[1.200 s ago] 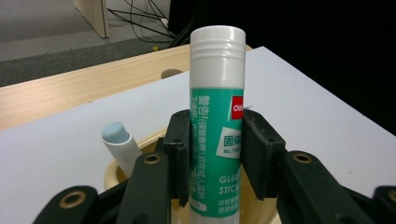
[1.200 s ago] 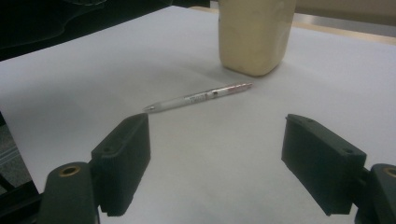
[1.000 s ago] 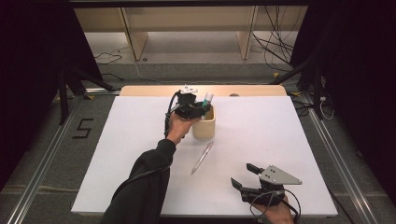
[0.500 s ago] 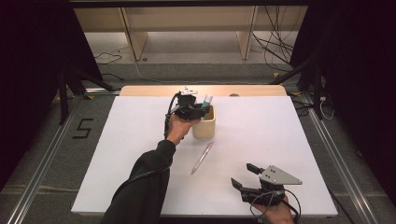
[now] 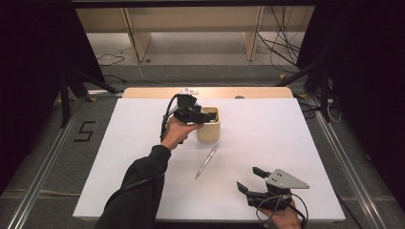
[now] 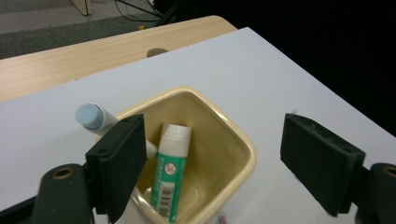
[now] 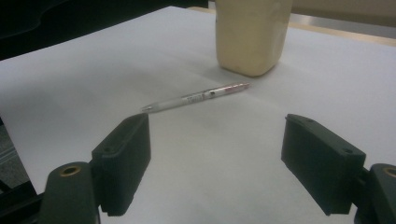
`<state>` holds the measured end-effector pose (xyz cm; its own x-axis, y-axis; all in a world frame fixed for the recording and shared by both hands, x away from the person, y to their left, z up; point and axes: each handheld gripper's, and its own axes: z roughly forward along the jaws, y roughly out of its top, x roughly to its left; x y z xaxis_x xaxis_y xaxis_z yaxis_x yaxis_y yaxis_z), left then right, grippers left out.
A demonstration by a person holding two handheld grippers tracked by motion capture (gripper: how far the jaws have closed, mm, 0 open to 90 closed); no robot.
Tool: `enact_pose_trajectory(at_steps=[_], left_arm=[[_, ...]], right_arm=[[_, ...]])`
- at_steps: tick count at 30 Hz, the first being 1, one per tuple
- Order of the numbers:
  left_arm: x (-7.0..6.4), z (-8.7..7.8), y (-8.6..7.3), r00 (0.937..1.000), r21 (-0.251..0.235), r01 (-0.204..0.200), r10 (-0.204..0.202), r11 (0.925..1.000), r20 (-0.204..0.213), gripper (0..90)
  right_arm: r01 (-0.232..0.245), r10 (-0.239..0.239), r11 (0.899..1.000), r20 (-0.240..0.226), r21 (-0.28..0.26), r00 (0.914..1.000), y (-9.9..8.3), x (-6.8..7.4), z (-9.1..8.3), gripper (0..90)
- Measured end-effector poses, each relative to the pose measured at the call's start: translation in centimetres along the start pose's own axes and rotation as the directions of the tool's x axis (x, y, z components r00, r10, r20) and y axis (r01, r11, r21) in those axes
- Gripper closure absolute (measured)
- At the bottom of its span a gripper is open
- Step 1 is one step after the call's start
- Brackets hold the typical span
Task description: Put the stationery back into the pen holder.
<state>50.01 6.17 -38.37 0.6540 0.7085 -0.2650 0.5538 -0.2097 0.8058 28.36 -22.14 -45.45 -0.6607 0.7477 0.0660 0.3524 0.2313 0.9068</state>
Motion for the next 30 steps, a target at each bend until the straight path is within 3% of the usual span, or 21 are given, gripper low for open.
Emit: enact_pose_trajectory(at_steps=[5,11,16,20,30], left_arm=[[-0.6,-1.1,-1.1,0.9995,0.024,-0.03,0.03,0.9993,-0.004,16.5],[-0.9,-2.5,-3.2,0.9996,0.043,-0.025,0.024,0.9988,0.014,16.3],[-1.4,-3.0,-5.3,0.9997,0.065,-0.021,0.022,0.9977,-0.012,16.6],[-1.7,-3.1,-7.1,1.0,0.069,-0.003,0.004,0.9976,-0.008,16.5],[-1.8,-2.0,-9.6,0.9994,0.136,-0.02,0.024,0.9905,-0.026,15.7]], right_arm=[[0.0,0.0,1.0,0.006,-0.005,1.0,0.0,0.0,-0.1,24.3],[-0.004,0.004,1.0,0.014,-0.012,0.9999,0.0,-0.2,-0.4,24.3],[0.001,-0.001,1.0,0.018,-0.013,0.9998,0.0,-0.2,-0.4,24.2],[0.0,0.001,1.0,0.021,-0.013,0.9998,0.0,-0.2,-0.5,24.2],[-0.002,0.002,1.0,0.023,-0.01,0.9997,-0.1,-0.2,-0.6,24.2]])
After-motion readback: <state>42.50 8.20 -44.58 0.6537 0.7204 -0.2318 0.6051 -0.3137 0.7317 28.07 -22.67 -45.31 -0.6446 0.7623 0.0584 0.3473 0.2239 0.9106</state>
